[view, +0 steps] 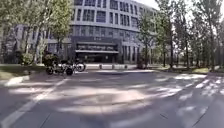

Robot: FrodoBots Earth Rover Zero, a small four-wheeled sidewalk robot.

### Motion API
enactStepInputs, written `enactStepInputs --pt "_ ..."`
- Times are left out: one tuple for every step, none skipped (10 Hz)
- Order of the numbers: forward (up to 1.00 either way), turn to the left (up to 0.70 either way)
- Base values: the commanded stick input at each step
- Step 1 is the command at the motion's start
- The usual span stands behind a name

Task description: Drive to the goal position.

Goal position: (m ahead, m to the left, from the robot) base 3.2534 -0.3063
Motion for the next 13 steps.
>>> enactStepInputs --pt "0.7 0.0" --pt "0.7 0.0" --pt "0.7 0.0" --pt "0.7 0.0" --pt "0.7 0.0" --pt "0.7 0.0" --pt "0.7 0.0" --pt "0.7 0.0" --pt "0.7 0.0" --pt "0.7 0.0" --pt "0.7 0.0" --pt "0.7 0.0" --pt "0.7 0.0"
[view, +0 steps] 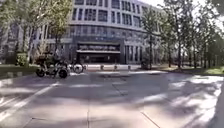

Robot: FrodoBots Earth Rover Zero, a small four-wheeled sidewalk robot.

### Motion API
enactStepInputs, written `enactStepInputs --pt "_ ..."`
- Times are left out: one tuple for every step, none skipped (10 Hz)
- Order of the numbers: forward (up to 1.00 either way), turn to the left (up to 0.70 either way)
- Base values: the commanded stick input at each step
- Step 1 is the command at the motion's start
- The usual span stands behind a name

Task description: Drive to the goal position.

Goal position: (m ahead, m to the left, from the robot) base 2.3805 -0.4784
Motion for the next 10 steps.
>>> enactStepInputs --pt "0.7 0.0" --pt "0.7 0.0" --pt "0.7 -0.04" --pt "0.7 -0.15" --pt "0.7 -0.26" --pt "0.7 -0.35" --pt "0.7 -0.35" --pt "0.7 -0.35" --pt "0.7 -0.35" --pt "0.7 -0.35"
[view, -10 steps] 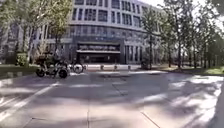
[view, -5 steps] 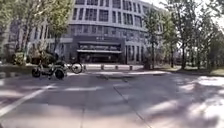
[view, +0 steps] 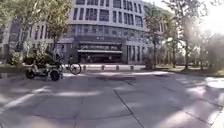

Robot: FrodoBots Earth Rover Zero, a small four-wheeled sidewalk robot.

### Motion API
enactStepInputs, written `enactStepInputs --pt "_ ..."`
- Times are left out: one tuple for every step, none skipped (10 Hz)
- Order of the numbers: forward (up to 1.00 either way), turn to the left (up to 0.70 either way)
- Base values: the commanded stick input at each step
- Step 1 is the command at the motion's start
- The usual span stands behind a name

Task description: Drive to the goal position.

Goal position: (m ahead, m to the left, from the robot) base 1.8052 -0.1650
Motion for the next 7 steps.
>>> enactStepInputs --pt "0.7 -0.35" --pt "0.7 -0.35" --pt "0.7 -0.35" --pt "0.7 -0.35" --pt "0.7 -0.35" --pt "0.7 -0.35" --pt "0.7 -0.35"
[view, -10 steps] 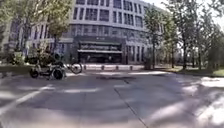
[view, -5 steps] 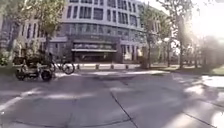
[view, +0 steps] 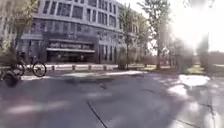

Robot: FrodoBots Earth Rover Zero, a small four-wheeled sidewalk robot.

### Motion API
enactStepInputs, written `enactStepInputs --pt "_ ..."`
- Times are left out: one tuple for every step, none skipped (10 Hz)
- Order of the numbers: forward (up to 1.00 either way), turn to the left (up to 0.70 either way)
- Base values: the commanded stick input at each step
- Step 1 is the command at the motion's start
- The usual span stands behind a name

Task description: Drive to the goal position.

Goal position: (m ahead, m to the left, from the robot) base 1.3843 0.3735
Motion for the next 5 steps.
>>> enactStepInputs --pt "0.7 -0.35" --pt "0.7 -0.35" --pt "0.7 -0.35" --pt "0.7 -0.35" --pt "0.7 -0.35"
